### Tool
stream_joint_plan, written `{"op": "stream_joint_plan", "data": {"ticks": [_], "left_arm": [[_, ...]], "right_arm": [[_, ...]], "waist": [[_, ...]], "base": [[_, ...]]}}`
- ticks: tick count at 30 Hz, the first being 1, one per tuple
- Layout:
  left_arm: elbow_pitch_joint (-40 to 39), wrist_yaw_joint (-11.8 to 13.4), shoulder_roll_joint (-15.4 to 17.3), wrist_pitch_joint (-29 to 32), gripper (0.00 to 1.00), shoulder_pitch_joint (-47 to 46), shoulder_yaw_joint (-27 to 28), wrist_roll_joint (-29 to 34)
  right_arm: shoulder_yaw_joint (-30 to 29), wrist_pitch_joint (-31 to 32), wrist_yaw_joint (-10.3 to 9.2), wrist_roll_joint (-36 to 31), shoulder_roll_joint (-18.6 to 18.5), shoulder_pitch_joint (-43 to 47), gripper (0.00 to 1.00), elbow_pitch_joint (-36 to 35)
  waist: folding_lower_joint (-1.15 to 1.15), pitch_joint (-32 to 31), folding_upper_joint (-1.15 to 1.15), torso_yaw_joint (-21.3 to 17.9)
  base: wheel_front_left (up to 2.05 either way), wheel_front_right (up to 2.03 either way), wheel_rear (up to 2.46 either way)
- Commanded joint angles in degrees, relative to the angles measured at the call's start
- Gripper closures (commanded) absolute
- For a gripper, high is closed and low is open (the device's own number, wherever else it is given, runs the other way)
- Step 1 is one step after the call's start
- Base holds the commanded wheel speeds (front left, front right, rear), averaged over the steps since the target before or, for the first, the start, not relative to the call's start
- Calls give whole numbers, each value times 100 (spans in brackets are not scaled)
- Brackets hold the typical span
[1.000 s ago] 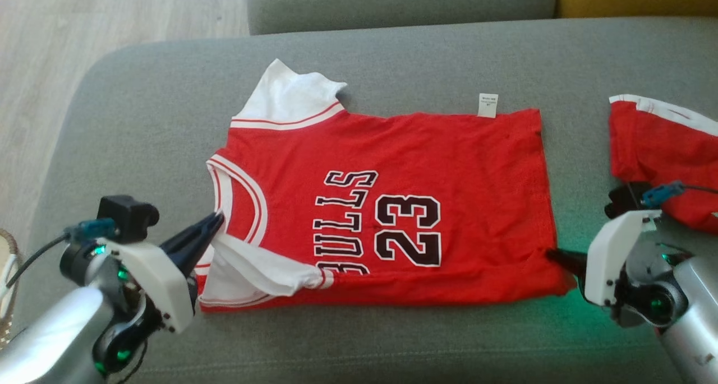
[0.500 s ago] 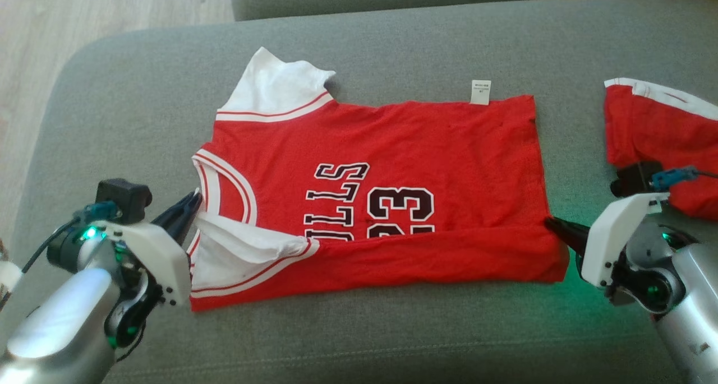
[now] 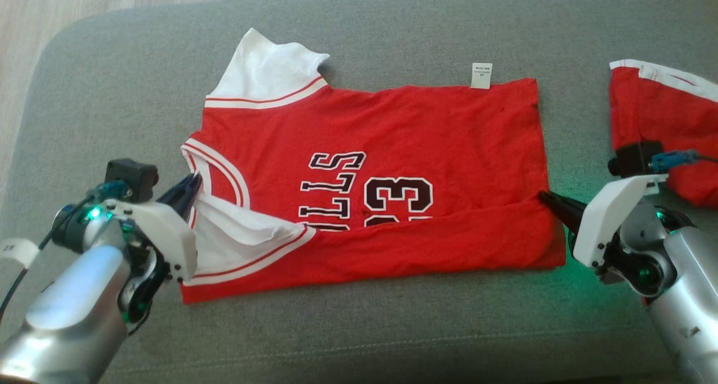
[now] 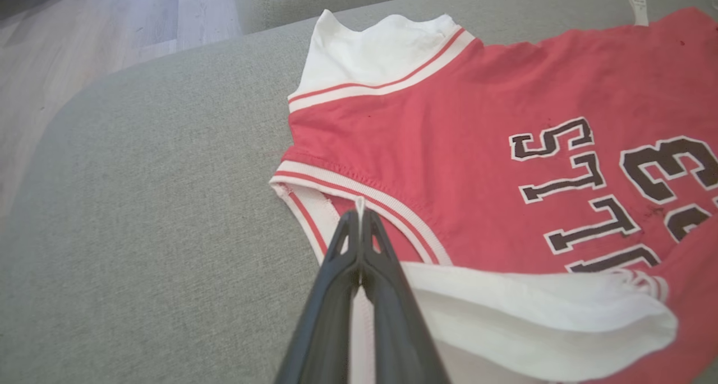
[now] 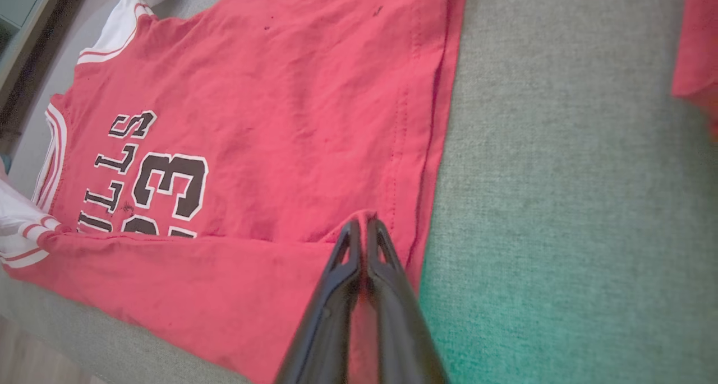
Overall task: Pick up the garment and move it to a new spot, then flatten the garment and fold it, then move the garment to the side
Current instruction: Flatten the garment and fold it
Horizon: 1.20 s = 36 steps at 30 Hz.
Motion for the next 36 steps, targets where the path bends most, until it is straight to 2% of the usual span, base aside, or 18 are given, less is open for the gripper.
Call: {"op": "stream_joint_plan", "data": {"ticks": [1, 9, 17, 18, 19, 20, 21, 24, 25, 27, 29, 34, 36], "left_arm": [[-22, 11, 160, -109, 100, -399, 216, 51], [415, 41, -71, -320, 100, -689, 198, 133], [900, -30, -274, -435, 100, -887, 60, 246], [965, -42, -290, -445, 89, -897, 41, 258], [1032, -31, -298, -467, 53, -909, 24, 280], [1093, -10, -308, -507, 3, -917, 14, 302], [1153, 17, -328, -550, 0, -919, 30, 292], [1265, 136, -360, -741, 0, -922, 135, 252], [1268, 254, -353, -845, 0, -933, 210, 259], [1207, 675, -303, -1008, 0, -932, 417, 346], [971, 987, -275, -1062, 0, -824, 662, 381], [-551, 1699, -187, -1074, 0, -227, 1841, 664], [-1231, 1867, -235, -1074, 0, 168, 2325, 823]], "right_arm": [[46, -88, -1, -52, -42, -198, 100, -150], [150, -177, -1, -54, -39, -286, 100, 22], [260, -287, -1, -36, 4, -381, 100, 164], [276, -304, -1, -31, 7, -389, 100, 179], [271, -392, -1, -54, -2, -397, 12, 183], [200, -407, -1, -10, 28, -393, 0, 267], [217, -420, -1, -10, 39, -408, 0, 266], [99, -603, -1, 4, 29, -426, 0, 298], [62, -661, -1, -25, 18, -425, 0, 328], [12, -794, -1, -136, -12, -402, 0, 361], [-64, -971, -1, -257, -41, -352, 0, 333], [-423, -1645, -1, -533, -61, -157, 0, -96], [-578, -1992, -1, -799, -63, -39, 0, -331]], "waist": [[0, 19, 0, 2], [0, 133, 0, -22], [0, 205, 0, -66], [0, 205, 0, -71], [0, 203, 0, -74], [0, 196, 0, -75], [0, 185, 0, -73], [0, 146, 0, -58], [0, 121, 0, -55], [0, 48, 0, -54], [0, -28, 0, -30], [0, -233, 0, 35], [0, -332, 0, 56]], "base": [[0, 0, 0], [0, 0, 0], [0, 0, 0], [0, 0, 0], [0, 0, 0], [0, 0, 0], [0, 0, 0], [0, 0, 0], [0, 0, 0], [0, 0, 0], [0, 0, 0], [0, 0, 0], [0, 0, 0]]}}
